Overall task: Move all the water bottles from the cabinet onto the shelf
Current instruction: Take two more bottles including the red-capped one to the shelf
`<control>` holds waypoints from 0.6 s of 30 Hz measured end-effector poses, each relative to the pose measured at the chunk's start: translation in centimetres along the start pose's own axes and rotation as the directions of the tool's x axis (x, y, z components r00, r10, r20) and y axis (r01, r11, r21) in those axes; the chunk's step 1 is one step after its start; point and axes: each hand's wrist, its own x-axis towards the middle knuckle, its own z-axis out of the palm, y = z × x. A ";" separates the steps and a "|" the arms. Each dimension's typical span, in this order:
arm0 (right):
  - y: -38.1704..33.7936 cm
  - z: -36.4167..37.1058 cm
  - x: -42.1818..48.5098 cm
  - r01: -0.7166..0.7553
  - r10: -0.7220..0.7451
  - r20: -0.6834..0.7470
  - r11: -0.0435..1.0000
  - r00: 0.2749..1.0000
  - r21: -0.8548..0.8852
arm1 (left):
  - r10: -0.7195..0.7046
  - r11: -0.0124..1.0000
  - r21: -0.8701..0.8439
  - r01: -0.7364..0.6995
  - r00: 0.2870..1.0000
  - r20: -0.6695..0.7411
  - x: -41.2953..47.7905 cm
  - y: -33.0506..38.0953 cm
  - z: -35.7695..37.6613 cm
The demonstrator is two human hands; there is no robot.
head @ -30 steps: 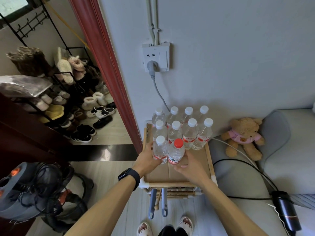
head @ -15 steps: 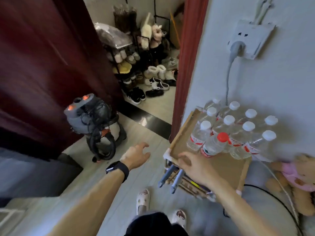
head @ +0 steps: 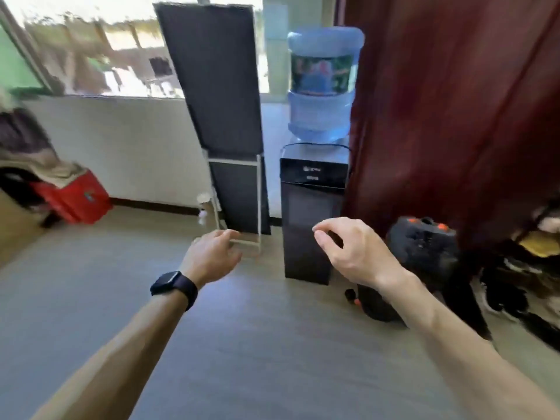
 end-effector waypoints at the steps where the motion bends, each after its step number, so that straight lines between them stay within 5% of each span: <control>1: -3.3 1.5 2.0 0.074 -0.074 0.029 0.997 0.997 0.002 | -0.063 0.998 0.000 0.063 0.997 -0.032 -1.3 -3.7 -1.9; 9: -31.6 18.0 13.4 0.499 -0.504 0.150 0.864 0.851 0.072 | -0.439 0.877 0.061 0.476 0.848 -0.298 -15.2 -34.2 -13.9; 18: -50.8 30.4 22.2 0.644 -0.642 0.235 0.761 0.730 0.081 | -0.625 0.710 0.113 0.695 0.696 -0.354 -20.7 -52.9 -22.9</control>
